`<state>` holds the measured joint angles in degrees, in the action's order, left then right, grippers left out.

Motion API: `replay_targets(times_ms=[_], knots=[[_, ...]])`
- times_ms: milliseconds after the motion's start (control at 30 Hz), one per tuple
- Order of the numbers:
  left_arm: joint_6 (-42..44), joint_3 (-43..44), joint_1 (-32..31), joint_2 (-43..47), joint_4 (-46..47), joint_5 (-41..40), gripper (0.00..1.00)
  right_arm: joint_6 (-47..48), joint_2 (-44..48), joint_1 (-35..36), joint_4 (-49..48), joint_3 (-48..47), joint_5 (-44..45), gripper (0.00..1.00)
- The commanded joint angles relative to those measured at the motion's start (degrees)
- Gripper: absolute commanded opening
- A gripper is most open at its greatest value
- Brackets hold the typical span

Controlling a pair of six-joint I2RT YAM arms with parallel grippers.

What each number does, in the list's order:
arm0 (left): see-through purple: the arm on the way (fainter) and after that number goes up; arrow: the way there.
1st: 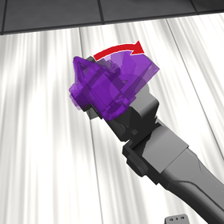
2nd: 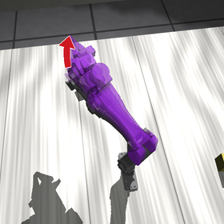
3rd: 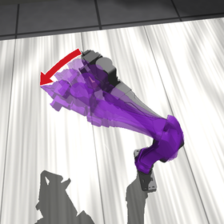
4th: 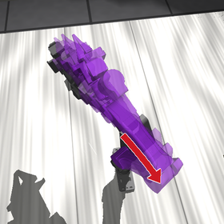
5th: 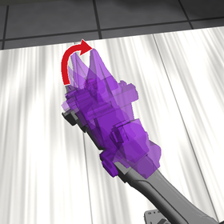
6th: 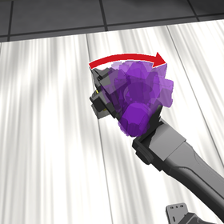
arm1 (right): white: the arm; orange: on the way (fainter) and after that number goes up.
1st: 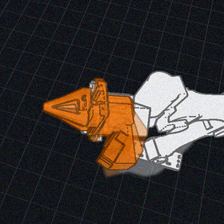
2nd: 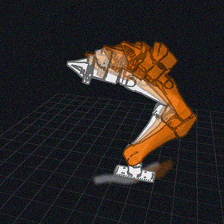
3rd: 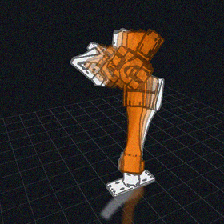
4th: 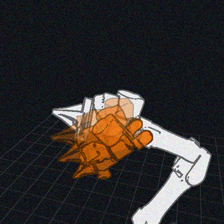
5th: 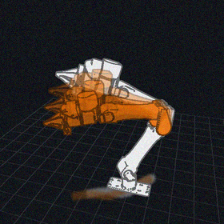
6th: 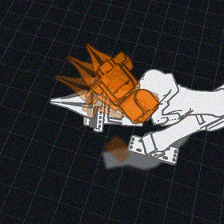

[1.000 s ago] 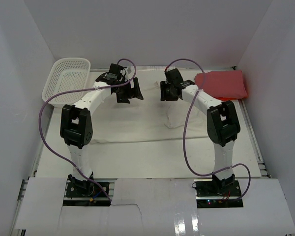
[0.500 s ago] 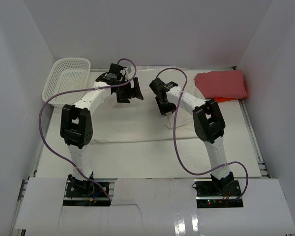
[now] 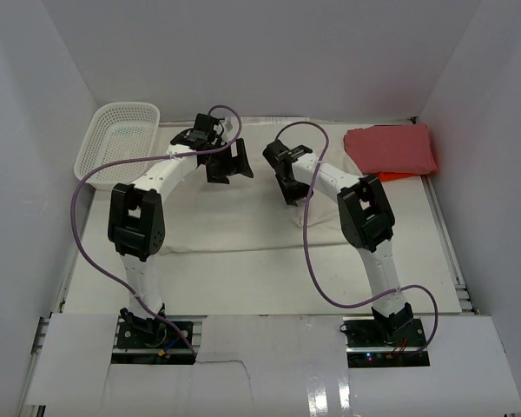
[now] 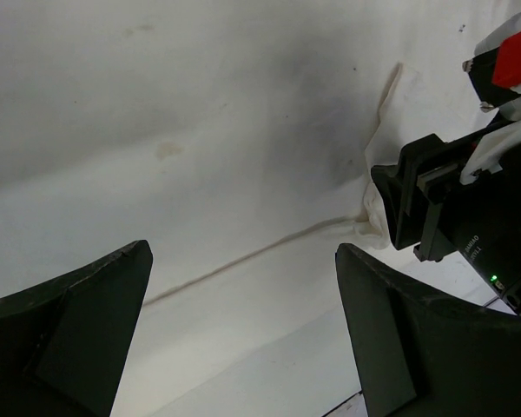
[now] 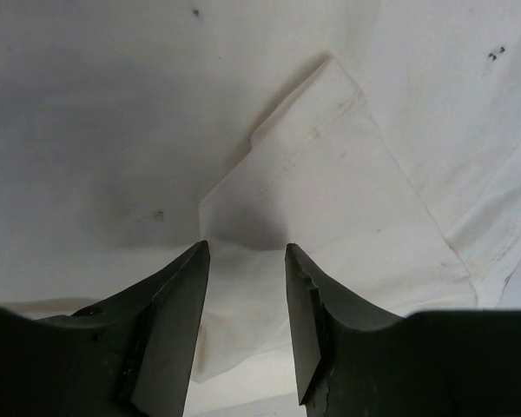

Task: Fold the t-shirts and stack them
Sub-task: Fold the flattened tshirt in 1/3 of the way

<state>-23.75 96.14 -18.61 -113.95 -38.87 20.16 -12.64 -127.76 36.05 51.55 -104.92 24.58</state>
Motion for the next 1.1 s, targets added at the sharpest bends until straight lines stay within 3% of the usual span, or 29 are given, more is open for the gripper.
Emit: replay_targets(times_ms=[0, 133, 300, 567, 600, 633, 767, 1067], knots=[[0.81, 0.28, -0.29, 0.13, 0.46, 0.67, 0.98, 1.13, -0.2, 0.69, 1.1, -3.88, 1.61, 0.47], [0.9, 0.19, -0.29, 0.13, 0.46, 0.4, 0.98, 1.22, -0.82, 0.77, 1.19, -4.24, 1.53, 0.46], [0.98, 0.02, -0.29, 0.04, 0.46, 0.49, 0.98, 1.22, -2.13, 0.77, 0.48, -3.36, 0.65, 0.37], [1.25, -0.16, -0.29, 0.13, 0.46, 0.23, 0.98, 1.48, -3.63, 0.69, -0.31, -2.83, -1.2, 0.37], [1.25, -0.16, -0.29, 0.05, 0.38, 0.14, 0.98, 1.48, -3.63, 0.69, -0.4, -2.83, -1.29, 0.34], [1.25, -0.16, -0.29, -0.04, 0.46, 0.23, 0.98, 1.4, -3.63, 0.42, -0.4, -2.92, -1.37, 0.22], [1.25, -0.16, -0.29, -0.13, 0.46, 0.4, 0.98, 0.87, -2.32, 0.33, -0.49, -2.65, 0.11, 0.11], [1.07, -0.25, -0.37, -0.04, 0.46, 0.93, 0.98, 1.04, 3.31, -0.81, -1.01, -3.53, 4.86, 0.14]])
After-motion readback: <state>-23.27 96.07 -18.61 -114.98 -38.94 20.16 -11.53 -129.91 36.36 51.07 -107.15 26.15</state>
